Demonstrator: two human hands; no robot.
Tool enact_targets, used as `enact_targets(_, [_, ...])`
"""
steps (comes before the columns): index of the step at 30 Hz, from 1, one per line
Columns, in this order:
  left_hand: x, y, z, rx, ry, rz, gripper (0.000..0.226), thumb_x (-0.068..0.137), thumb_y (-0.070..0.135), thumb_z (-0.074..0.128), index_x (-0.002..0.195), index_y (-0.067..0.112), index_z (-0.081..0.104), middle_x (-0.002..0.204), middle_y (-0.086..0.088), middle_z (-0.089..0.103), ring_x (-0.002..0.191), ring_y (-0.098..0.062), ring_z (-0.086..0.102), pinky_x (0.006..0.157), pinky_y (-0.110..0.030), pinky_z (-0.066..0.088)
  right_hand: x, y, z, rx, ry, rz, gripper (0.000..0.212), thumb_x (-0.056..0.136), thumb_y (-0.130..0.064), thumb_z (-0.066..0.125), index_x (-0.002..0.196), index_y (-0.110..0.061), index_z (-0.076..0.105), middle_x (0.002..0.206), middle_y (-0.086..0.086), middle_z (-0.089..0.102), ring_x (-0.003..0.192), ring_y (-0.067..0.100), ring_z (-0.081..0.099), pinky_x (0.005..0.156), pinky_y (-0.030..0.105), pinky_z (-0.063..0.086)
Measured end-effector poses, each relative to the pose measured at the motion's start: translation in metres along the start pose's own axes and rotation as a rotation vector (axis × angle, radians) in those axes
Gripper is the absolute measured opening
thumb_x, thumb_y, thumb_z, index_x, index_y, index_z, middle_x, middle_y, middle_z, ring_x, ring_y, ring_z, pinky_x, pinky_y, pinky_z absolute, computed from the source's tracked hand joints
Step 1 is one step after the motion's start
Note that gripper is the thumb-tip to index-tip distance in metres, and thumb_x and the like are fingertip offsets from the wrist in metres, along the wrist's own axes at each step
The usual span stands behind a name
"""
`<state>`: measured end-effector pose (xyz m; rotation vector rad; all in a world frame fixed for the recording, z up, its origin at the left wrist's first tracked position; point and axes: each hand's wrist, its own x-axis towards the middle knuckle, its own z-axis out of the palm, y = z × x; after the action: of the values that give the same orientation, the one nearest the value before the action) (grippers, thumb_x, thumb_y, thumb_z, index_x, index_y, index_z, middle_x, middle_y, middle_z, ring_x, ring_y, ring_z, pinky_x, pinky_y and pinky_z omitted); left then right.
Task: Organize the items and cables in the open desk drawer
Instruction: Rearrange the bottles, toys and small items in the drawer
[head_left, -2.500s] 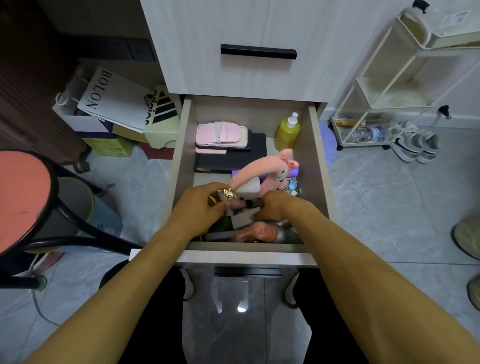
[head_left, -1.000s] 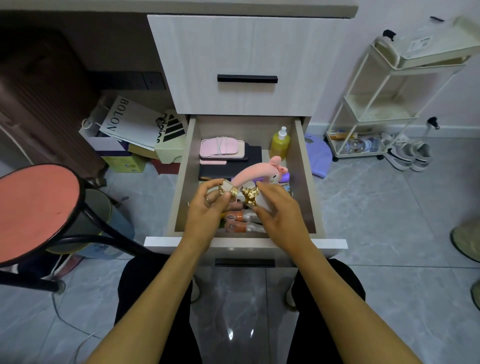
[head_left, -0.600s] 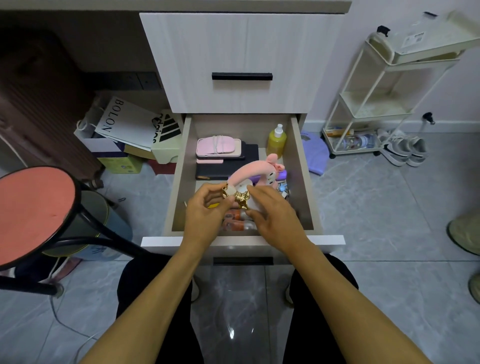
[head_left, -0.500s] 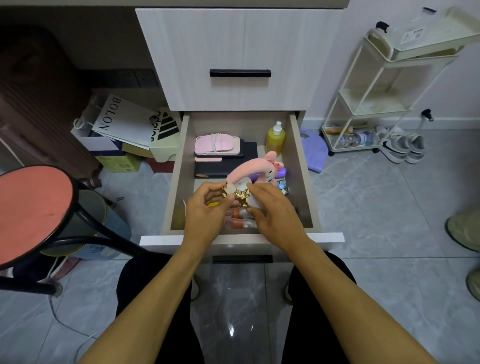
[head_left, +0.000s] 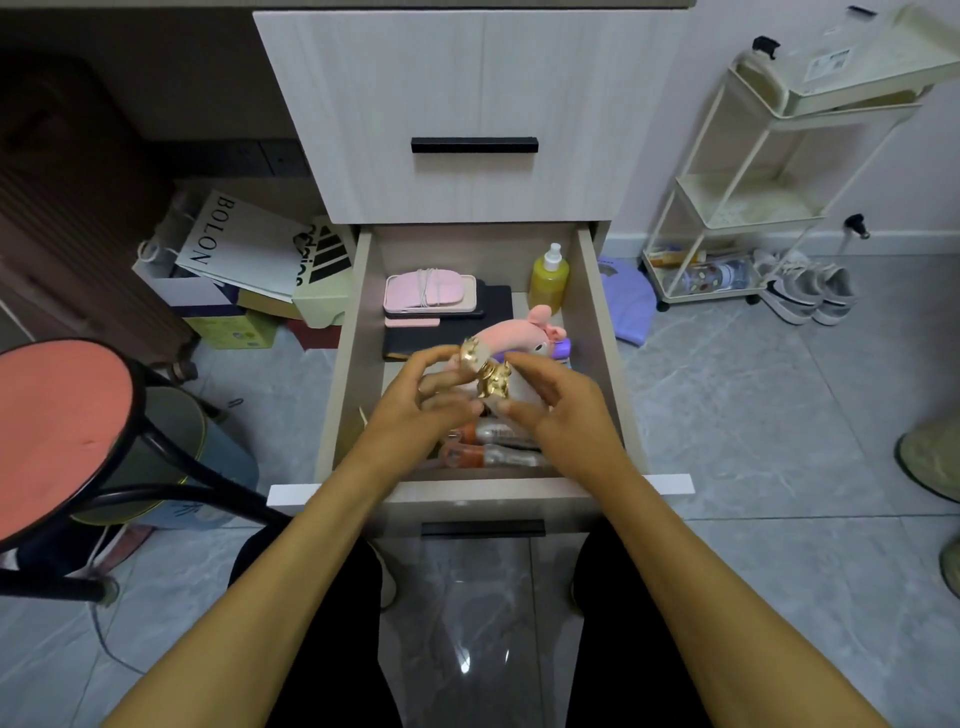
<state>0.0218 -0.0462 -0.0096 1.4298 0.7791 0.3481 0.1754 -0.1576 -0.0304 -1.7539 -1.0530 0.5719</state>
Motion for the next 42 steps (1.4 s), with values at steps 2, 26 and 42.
enact_targets(2, [0.013,0.009,-0.003,0.14,-0.113,0.021,0.059,0.082,0.01,0.075,0.131,0.033,0.051,0.123,0.011,0.065,0.11,-0.007,0.064,0.095,-0.035,0.054,0.011,-0.007,-0.007,0.091,0.036,0.05,0.045,0.081,-0.019,0.077,0.123,-0.022,0.063,0.122,-0.007,0.064,0.115,0.008,0.058,0.094,0.024,0.051])
enact_targets(26, [0.161,0.028,0.006,0.106,0.204,0.071,0.04,0.077,0.006,0.078,0.106,0.025,0.059,0.094,0.007,0.072,0.092,-0.008,0.068,0.084,-0.027,0.055,0.134,0.014,-0.054,-0.794,-0.482,0.139,0.03,0.086,-0.006,0.05,0.107,-0.016,0.069,0.108,0.009,0.066,0.099,0.026,0.058,0.081,0.033,0.049])
enact_targets(42, [0.266,-0.038,0.081,0.442,0.164,0.068,0.024,0.076,0.002,0.073,0.097,0.01,0.066,0.096,0.001,0.071,0.085,-0.01,0.065,0.061,0.001,0.041,0.128,0.083,-0.058,-0.629,0.111,-0.172,0.017,0.067,0.002,0.054,0.074,-0.006,0.067,0.092,0.007,0.061,0.1,0.029,0.054,0.08,0.028,0.045])
